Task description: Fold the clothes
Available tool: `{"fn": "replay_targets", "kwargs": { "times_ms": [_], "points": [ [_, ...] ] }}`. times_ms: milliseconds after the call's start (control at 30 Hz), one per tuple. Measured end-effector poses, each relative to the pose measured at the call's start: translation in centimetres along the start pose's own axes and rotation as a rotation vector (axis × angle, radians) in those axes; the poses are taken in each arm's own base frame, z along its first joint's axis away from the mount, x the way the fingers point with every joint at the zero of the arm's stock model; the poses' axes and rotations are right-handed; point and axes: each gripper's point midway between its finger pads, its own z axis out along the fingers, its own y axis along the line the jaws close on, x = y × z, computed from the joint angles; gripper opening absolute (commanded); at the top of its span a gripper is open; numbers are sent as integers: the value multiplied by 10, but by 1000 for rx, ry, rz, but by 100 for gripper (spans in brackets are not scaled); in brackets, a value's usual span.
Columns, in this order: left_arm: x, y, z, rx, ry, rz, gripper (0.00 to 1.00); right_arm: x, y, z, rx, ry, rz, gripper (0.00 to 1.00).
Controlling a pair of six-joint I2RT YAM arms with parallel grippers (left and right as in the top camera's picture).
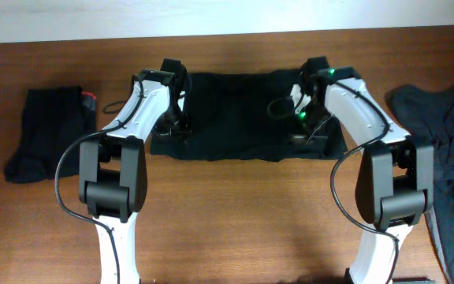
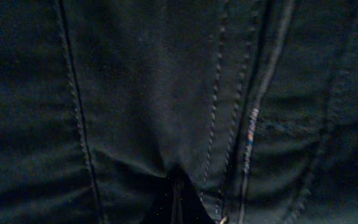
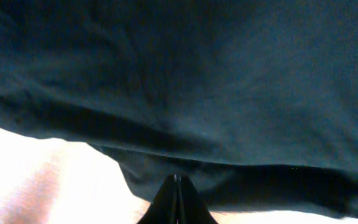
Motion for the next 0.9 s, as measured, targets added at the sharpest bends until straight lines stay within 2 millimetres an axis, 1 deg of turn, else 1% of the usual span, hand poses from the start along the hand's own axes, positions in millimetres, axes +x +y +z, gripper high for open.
{"fn": "replay_targets", "kwargs": {
  "times_ms": [33,100,267,300,667,900],
  "points": [
    [1,1,2,-4,3,0,0,0,0,2,0,0,-2,4],
    [3,2,6,-9,4,-1,0,1,-3,14,-1,-7,-10,5],
    [4,3,6,-9,-6,0,0,7,-13,43,3,-26,-14,4],
    [5,3,6,-11,-6,0,0,7,-14,45,3,-28,-11,4],
    [10,10,6,-42,11,-3,0,22,-33,40,122,9,34,5],
    [13,16,5,-31,34,-21,0,23,-37,40,140,11,45,9]
  ]
}}
